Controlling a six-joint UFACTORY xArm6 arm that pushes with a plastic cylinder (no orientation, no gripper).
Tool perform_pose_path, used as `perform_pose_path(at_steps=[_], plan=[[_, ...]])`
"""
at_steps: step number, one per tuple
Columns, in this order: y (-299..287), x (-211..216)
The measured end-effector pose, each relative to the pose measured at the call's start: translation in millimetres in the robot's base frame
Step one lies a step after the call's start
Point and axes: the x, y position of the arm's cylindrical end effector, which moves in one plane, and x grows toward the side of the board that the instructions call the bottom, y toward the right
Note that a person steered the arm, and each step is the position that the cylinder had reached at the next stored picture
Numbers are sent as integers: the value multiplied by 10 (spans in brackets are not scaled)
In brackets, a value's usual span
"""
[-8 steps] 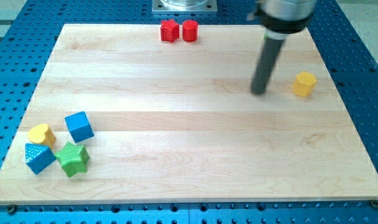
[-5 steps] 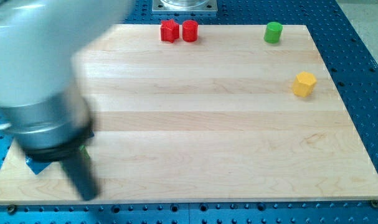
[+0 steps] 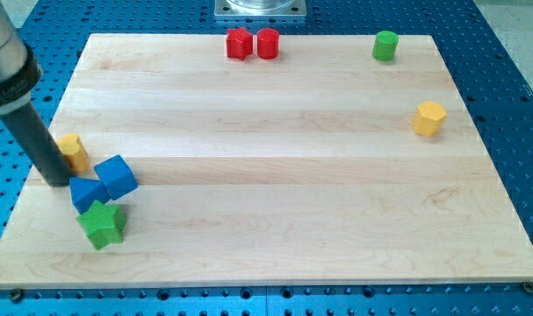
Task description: Place the heart horizontally to the hexagon
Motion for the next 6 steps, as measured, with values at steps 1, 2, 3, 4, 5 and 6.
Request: perform_pose_path(at_steps=[1, 2, 3, 4, 5, 6], plan=[[-439, -221], [134, -294], [1335, -354], [318, -423], [-69, -670], [1143, -786]])
